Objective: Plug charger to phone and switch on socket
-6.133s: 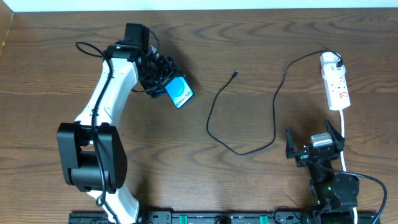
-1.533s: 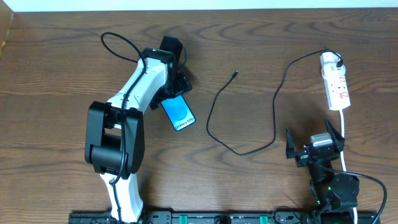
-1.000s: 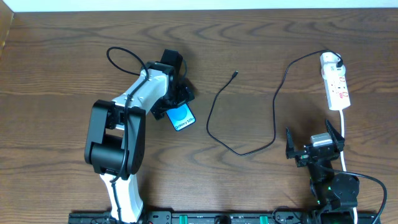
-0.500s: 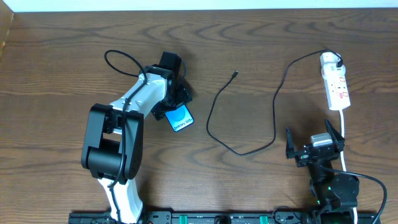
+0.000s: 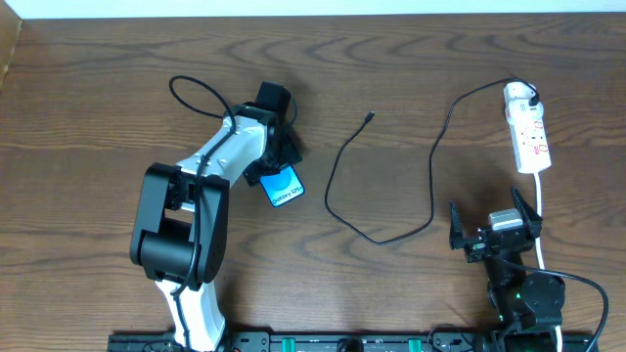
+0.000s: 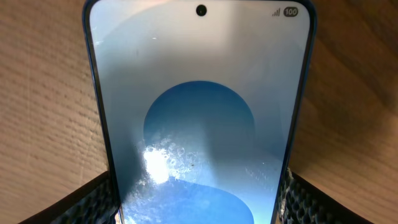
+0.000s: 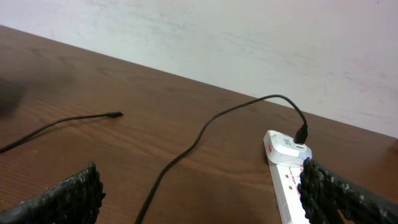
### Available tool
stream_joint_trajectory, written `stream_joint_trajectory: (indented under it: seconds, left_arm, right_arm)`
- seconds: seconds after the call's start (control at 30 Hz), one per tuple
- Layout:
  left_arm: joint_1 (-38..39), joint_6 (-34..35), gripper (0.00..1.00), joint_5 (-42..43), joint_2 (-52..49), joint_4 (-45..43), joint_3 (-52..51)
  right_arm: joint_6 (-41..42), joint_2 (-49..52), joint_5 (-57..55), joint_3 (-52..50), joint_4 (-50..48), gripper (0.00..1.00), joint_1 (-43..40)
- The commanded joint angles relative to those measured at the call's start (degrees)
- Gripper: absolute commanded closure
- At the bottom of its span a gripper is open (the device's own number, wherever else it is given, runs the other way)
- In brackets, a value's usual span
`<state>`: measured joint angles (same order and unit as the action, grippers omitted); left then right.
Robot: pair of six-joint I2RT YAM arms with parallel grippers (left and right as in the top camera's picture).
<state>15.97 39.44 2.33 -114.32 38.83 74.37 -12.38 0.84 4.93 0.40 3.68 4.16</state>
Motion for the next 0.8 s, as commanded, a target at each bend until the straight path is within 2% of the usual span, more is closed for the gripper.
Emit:
stream_joint_trajectory:
  seconds: [0.0,0.3,0.77]
  left_arm:
    - [0.3,-6.4,0.26,-2.2,-3.7,0.1,-2.3]
    - [0.3,-8.3,0.28,-1.9,-3.7,1.2,-1.8]
    - [0.3,-8.8,0.28,-1.3,0.2,9.3,4.7]
  right_arm:
    - [0.5,-0.3,0.3,-0.1,0.2,0.01,0.4]
    - [0.5,-0.3,0.3,-0.1,0.2,0.01,0.4]
    - [0.5,-0.3,0.3,-0.1,0.2,0.01,0.4]
